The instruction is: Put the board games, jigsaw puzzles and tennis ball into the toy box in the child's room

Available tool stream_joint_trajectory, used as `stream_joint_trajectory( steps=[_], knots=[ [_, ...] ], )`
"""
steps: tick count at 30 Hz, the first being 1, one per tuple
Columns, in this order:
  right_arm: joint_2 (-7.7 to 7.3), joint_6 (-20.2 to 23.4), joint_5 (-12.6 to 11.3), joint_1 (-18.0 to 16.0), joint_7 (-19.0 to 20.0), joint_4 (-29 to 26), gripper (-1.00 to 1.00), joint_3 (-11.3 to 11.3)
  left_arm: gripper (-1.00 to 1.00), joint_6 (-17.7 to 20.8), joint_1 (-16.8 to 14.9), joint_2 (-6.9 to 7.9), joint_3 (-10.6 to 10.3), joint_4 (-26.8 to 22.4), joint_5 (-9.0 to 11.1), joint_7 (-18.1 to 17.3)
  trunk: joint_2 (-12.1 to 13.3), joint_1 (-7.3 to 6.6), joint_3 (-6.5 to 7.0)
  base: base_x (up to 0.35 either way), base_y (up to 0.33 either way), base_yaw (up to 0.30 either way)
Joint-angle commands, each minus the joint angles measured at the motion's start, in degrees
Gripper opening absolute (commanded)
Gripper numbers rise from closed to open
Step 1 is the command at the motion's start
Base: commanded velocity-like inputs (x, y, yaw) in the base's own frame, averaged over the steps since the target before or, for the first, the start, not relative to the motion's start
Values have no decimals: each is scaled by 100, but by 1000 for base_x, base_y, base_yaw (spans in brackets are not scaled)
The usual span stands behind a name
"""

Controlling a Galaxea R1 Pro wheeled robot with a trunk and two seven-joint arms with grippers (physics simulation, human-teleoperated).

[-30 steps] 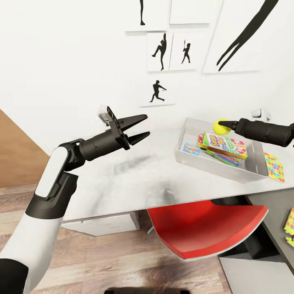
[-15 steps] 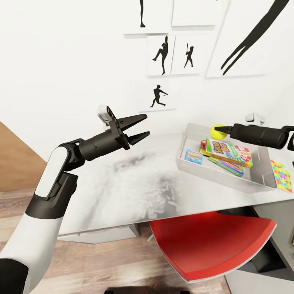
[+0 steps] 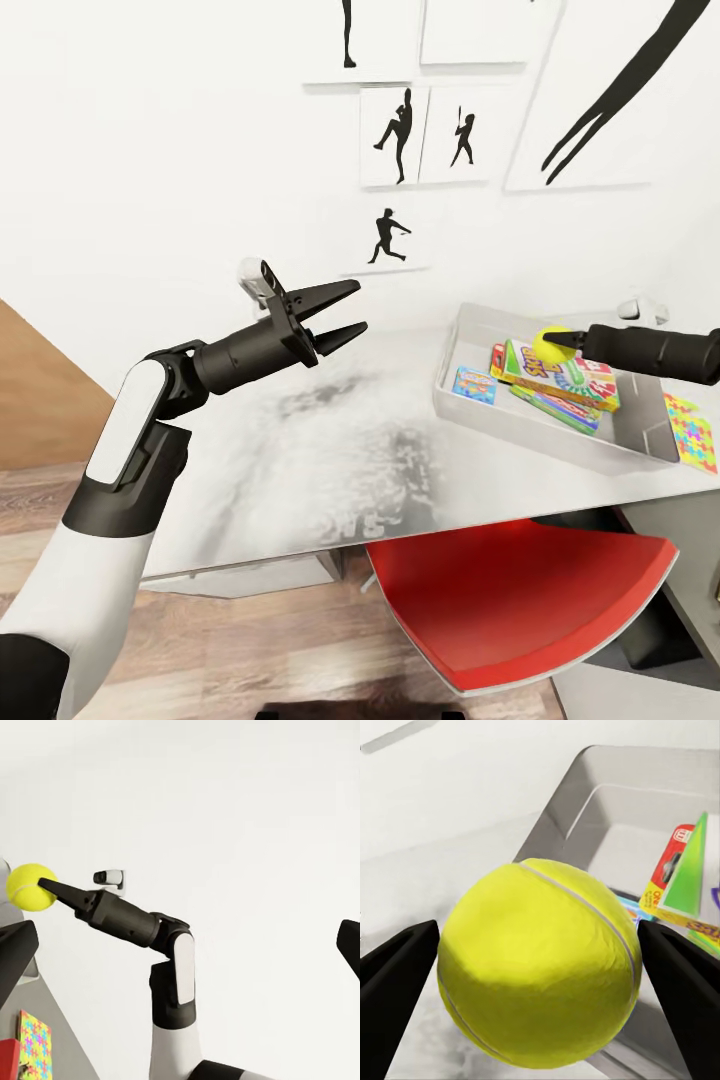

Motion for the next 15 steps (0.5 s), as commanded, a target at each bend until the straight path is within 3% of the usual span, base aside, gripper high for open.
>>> stream_joint_trajectory(
  steps=[1,15],
  knots=[
    [-47,10,-80,36,-57,-7,-100,9,100,6,-5,4,-5,2,3,-8,-10,3,-9,3,0,0],
    [-217,10,-174,374,-54,-38,-100,8,100,6,-3,3,-7,0,3,-7,-10,3,-9,1,0,0]
  ],
)
